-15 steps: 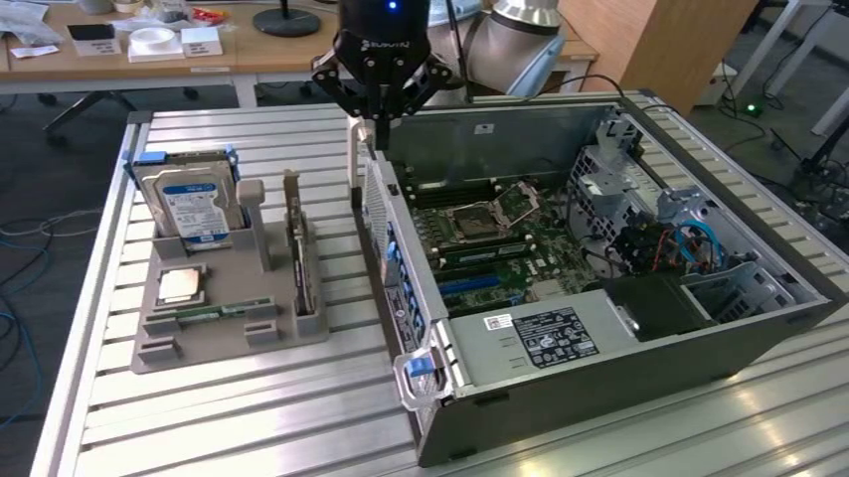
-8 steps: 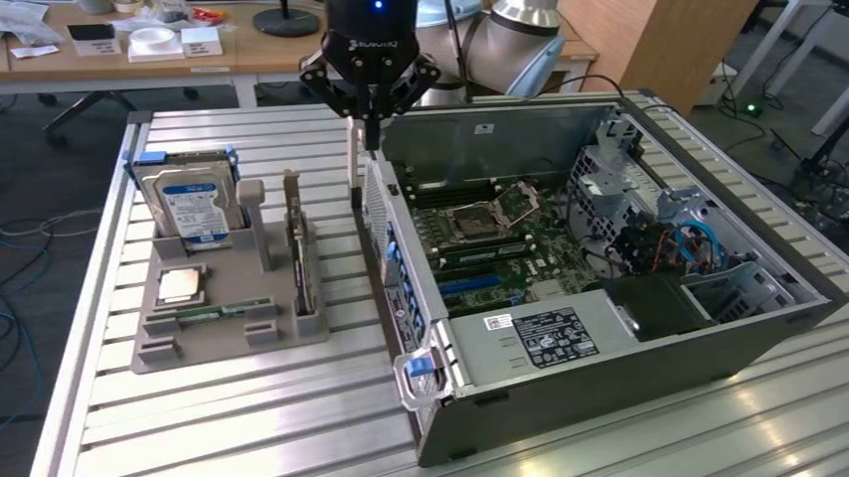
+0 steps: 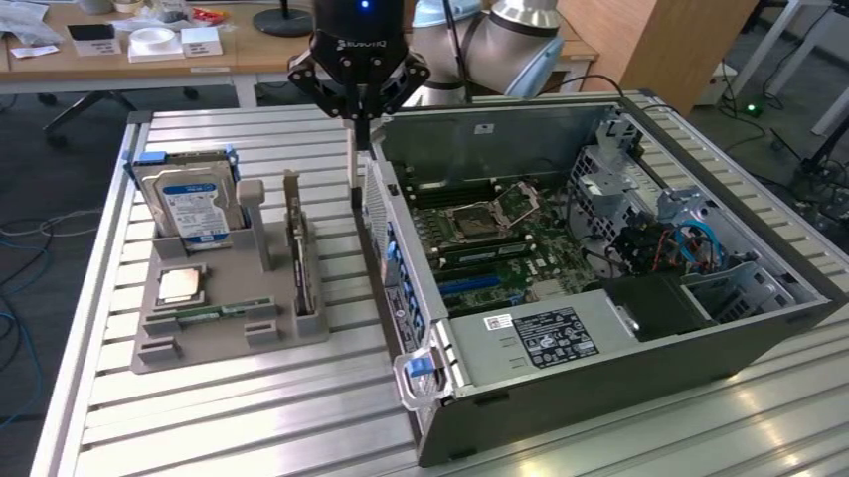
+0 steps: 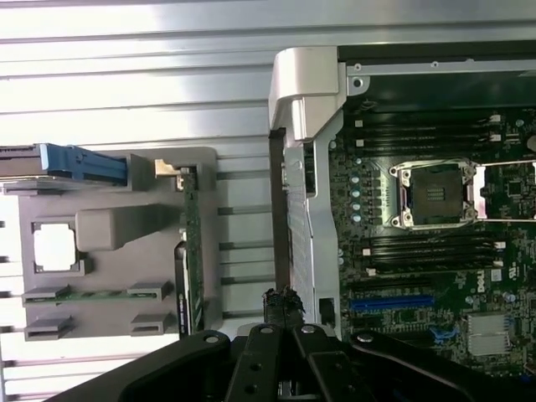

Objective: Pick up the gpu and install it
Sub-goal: 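Reach for the gpu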

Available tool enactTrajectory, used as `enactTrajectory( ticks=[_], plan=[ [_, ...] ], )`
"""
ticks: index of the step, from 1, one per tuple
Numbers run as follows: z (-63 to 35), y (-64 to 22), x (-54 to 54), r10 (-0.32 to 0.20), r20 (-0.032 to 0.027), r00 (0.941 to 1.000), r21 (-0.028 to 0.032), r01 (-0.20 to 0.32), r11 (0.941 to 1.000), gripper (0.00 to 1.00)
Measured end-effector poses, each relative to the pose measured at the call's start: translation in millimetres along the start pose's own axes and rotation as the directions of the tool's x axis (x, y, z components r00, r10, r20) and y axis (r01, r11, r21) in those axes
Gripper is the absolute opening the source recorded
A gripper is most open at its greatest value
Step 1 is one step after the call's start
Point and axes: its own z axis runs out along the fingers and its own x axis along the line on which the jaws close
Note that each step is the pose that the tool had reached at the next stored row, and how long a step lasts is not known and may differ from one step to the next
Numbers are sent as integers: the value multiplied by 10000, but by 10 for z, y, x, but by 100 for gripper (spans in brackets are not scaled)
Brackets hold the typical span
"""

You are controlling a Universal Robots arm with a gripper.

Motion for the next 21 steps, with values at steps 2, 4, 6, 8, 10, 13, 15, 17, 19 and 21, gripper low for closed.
enactTrajectory(
  ticks=[2,4,6,8,10,13,15,17,19,21],
  plan=[
    [0,2,22,0,-1,10000,0,0,10000,11],
    [0,3,44,-1,0,10000,0,1,10000,11],
    [0,5,69,0,-1,10000,1,0,10000,11],
    [1,6,90,0,0,10000,0,0,10000,11],
    [1,6,109,0,-1,10000,1,0,10000,11],
    [2,6,139,1,0,10000,0,-1,10000,11],
    [2,5,150,0,0,10000,0,0,10000,11],
    [2,5,153,-1,-1,10000,0,1,10000,11],
    [1,5,153,-2,-1,10000,1,2,10000,11],
    [1,5,154,0,-1,10000,0,0,10000,11]
  ],
)
